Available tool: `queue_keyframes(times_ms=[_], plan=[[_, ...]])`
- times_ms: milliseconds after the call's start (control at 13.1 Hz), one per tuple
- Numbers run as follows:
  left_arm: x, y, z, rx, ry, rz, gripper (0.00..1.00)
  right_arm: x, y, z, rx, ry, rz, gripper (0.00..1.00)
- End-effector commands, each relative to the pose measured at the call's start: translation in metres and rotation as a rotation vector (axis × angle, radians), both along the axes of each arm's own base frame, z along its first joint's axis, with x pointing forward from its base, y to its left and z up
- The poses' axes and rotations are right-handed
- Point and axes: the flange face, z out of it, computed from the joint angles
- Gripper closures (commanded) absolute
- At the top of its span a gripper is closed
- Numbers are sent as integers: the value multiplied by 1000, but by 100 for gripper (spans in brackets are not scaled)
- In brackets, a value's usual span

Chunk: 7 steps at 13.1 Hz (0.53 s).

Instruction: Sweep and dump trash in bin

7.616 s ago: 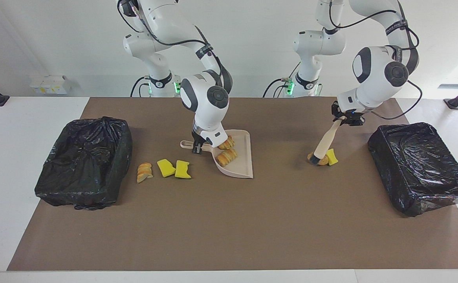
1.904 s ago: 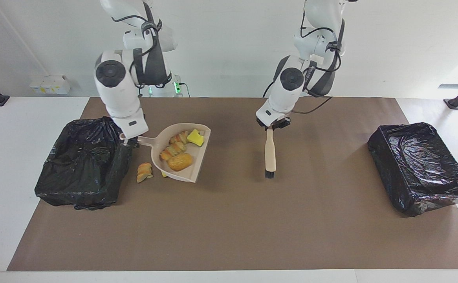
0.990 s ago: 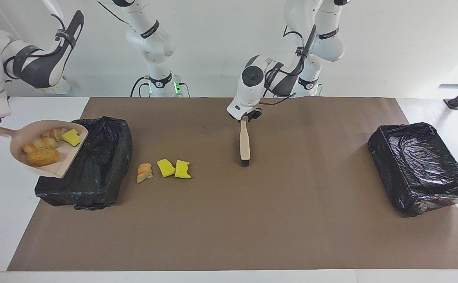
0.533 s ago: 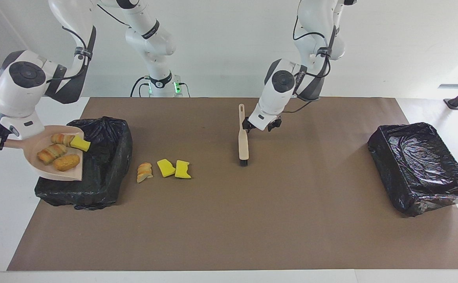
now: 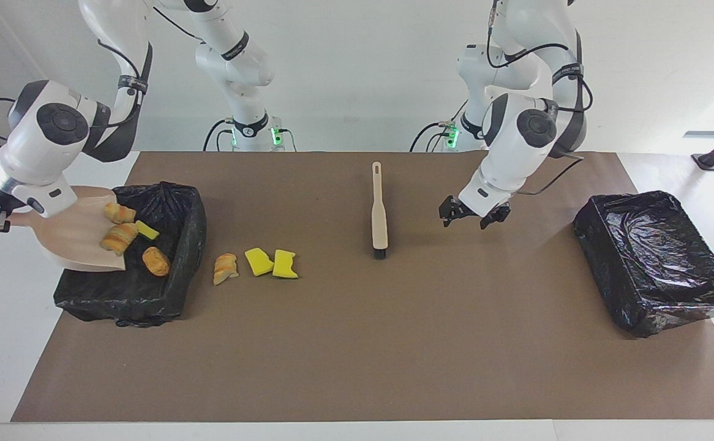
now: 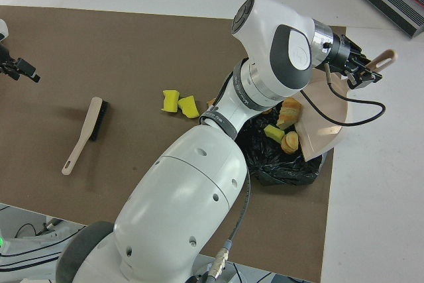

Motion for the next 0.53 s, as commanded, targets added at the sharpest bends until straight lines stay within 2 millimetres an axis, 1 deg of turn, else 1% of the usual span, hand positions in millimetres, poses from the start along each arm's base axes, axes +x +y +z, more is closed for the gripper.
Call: queue_keyframes(times_ms=[0,76,152,228,305,381,457], plan=[[3,8,9,16,0,-23,0,-18,5,39,-53,32,50,100],[1,8,9,17,5,-25,0,-21,10,52,-70,22,48,100],[1,10,9,19,15,-23,0,-21,22,61,-87,26,40,100],[2,14,9,19,15,-16,0,-25,29,71,-93,19,16,100],[4,21,9,19,15,-4,0,-27,41,88,-86,-21,-15,100],[8,32,8,19,17,15,0,-30,52,104,-83,-66,-83,100],[8,33,8,19,18,13,0,-35,65,117,-43,-119,-177,100]])
